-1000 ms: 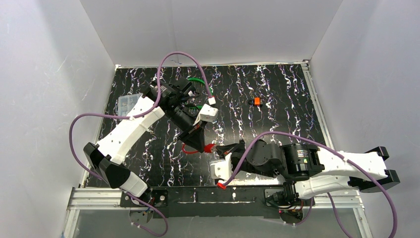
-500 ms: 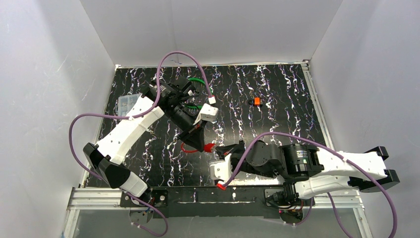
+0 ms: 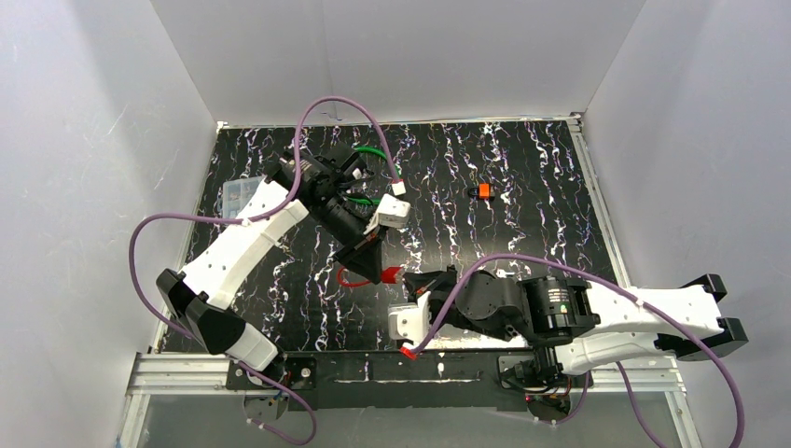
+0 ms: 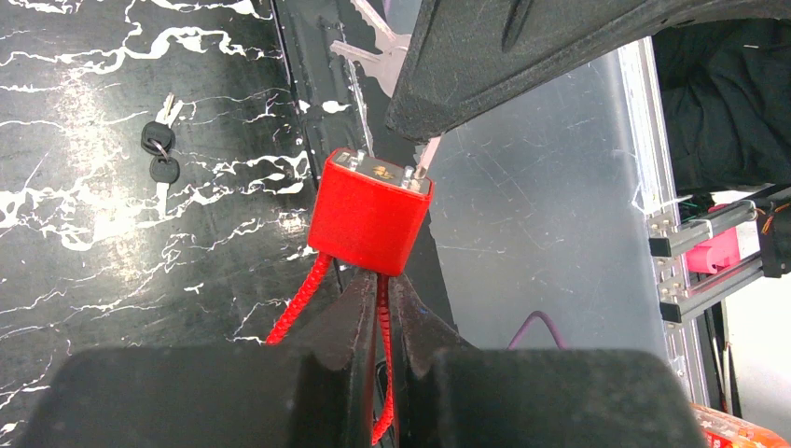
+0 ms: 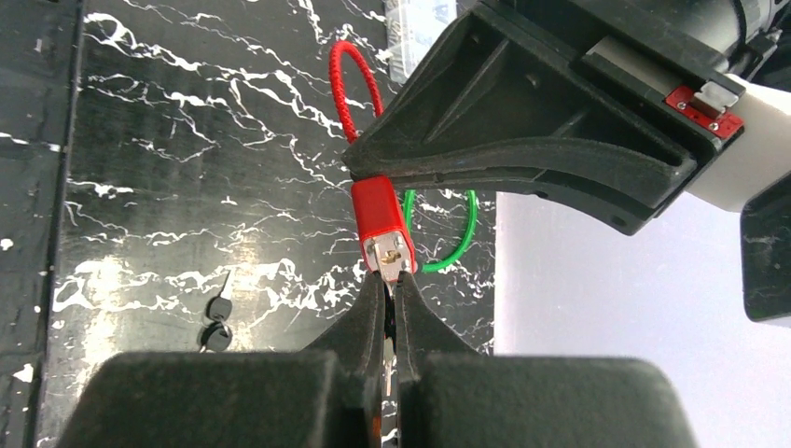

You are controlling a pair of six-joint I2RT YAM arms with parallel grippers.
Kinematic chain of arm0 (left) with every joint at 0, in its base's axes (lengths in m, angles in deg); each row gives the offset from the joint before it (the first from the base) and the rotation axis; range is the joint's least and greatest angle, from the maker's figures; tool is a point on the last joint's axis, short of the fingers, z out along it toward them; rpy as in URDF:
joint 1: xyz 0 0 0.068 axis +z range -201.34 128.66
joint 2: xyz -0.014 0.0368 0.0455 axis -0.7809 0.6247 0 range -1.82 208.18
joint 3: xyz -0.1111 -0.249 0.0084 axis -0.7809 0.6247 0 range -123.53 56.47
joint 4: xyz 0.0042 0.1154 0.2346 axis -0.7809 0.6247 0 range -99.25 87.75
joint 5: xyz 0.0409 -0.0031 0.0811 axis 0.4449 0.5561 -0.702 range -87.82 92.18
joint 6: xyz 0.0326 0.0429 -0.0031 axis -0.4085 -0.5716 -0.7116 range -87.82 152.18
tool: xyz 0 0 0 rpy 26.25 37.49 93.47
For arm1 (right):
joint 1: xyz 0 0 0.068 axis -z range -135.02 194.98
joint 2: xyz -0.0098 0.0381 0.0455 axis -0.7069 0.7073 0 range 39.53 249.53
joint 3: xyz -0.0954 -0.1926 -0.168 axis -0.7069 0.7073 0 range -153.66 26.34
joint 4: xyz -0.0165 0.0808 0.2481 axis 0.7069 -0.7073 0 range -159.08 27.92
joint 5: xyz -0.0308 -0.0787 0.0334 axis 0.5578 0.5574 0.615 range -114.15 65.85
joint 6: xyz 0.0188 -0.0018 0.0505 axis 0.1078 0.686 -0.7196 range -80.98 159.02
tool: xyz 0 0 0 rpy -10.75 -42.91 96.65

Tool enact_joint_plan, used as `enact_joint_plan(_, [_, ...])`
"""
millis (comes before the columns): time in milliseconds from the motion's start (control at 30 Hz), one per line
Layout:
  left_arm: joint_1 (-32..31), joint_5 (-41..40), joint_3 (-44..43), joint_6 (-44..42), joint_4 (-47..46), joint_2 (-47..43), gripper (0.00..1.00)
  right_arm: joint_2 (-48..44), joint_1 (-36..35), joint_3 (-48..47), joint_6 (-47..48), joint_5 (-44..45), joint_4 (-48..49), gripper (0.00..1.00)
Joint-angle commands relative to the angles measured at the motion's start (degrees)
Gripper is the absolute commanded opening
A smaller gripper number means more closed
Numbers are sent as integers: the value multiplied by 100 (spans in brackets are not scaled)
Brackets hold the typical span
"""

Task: Unlock with the key
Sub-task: Unlock the lock.

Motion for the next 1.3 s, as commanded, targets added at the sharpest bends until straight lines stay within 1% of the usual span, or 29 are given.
enact_joint_plan(0, [-43, 838, -218, 93, 216, -187, 0, 11, -15, 213, 272, 340, 864, 1])
enact_joint_plan(167, [-49, 769, -190, 38, 212, -207, 0, -26, -15, 281, 308, 390, 894, 1])
enact_joint_plan(333, [-48, 767, -182, 114, 77, -242, 0, -51, -15, 294, 147, 267, 805, 1])
enact_joint_plan(867, [-58, 639, -26, -107, -21, -392, 0, -319, -15, 401, -247, 243, 553, 1])
enact_joint_plan(1267, [-92, 560, 16, -142, -10, -395, 0, -419, -15, 388, -67, 433, 666, 1])
